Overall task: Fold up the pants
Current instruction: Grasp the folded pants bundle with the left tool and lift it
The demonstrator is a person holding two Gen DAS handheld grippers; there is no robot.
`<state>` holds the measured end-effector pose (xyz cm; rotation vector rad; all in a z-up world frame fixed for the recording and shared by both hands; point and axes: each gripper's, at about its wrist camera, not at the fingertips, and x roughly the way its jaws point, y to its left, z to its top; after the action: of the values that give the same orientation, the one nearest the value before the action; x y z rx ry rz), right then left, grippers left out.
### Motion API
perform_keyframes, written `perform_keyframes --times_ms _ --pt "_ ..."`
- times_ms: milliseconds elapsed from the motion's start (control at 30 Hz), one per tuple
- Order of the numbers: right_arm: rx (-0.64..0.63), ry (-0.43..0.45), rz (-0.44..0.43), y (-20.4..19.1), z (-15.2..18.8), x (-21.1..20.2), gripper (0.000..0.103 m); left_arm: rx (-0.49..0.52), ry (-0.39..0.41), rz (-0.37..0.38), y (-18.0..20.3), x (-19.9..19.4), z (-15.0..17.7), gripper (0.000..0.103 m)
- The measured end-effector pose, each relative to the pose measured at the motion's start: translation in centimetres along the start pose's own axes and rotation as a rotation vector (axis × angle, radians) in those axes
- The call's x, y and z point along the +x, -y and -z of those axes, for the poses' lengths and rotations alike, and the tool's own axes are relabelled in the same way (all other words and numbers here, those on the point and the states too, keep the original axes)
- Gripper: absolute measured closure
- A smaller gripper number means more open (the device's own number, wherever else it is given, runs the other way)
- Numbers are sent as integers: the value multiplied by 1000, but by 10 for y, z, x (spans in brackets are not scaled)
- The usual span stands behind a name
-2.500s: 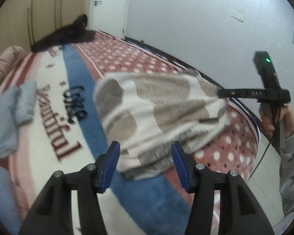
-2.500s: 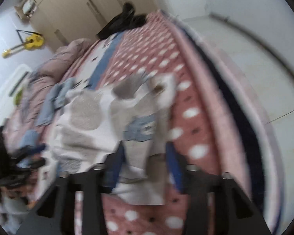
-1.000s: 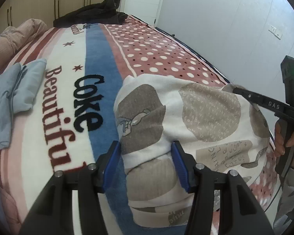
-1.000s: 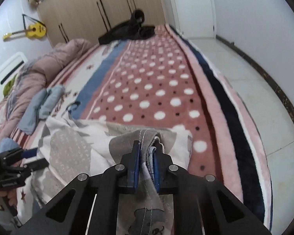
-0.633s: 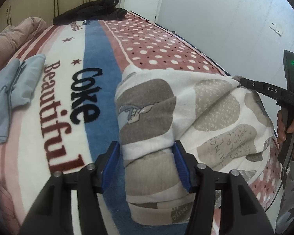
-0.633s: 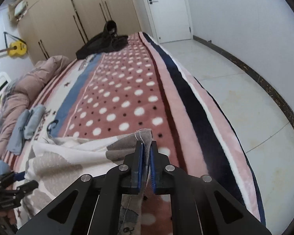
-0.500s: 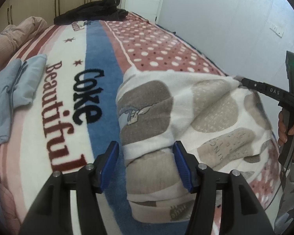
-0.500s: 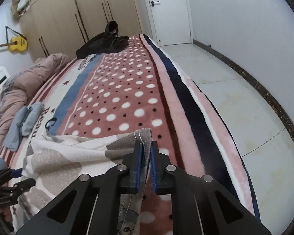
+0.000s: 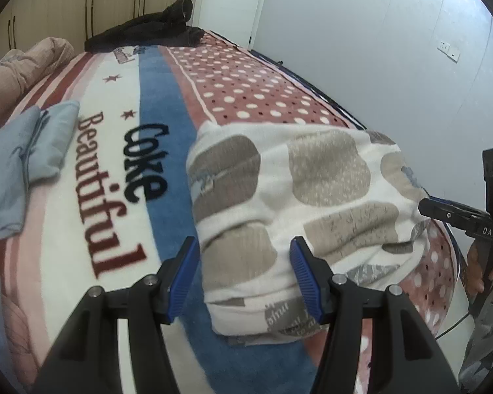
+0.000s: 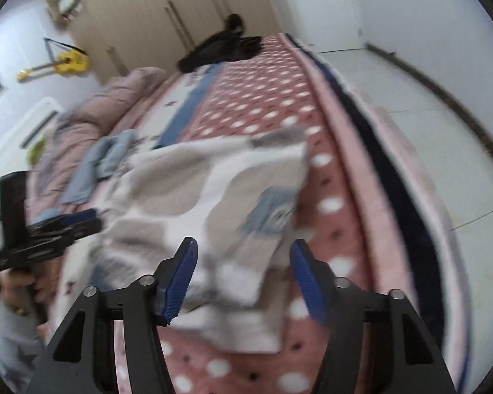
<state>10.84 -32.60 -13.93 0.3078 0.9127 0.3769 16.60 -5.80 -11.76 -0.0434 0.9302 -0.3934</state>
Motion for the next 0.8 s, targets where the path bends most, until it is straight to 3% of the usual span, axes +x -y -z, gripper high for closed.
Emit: perform_keyframes --times_ms 67,100,367,500,533,600,633,667,733,800 --pt "3 22 -11 -2 9 -3 93 -2 -7 0 0 2 4 50" --pt "10 29 -18 -2 12 -4 96 -2 -10 -1 0 2 6 50" --pt "56 4 122 25 20 -7 101 -16 -34 0 -4 4 21 48" --pt "99 -37 103 39 22 -12 98 -15 -23 16 -7 -4 16 47" --pt "87 -24 104 37 19 -17 96 -20 -13 11 -9 -7 12 45" --pt "73 4 101 34 11 -24 74 -34 15 5 -13 -13 1 39" --pt "69 20 97 32 5 -27 56 -46 25 13 -16 -15 -5 34" --pt "65 31 91 28 0 -29 49 -62 24 35 -19 -14 -10 29" --pt "64 37 55 24 -10 -27 45 -122 -1 88 -26 -6 -18 29" --pt "105 32 1 24 -15 -19 34 -180 -32 77 -30 8 -23 29"
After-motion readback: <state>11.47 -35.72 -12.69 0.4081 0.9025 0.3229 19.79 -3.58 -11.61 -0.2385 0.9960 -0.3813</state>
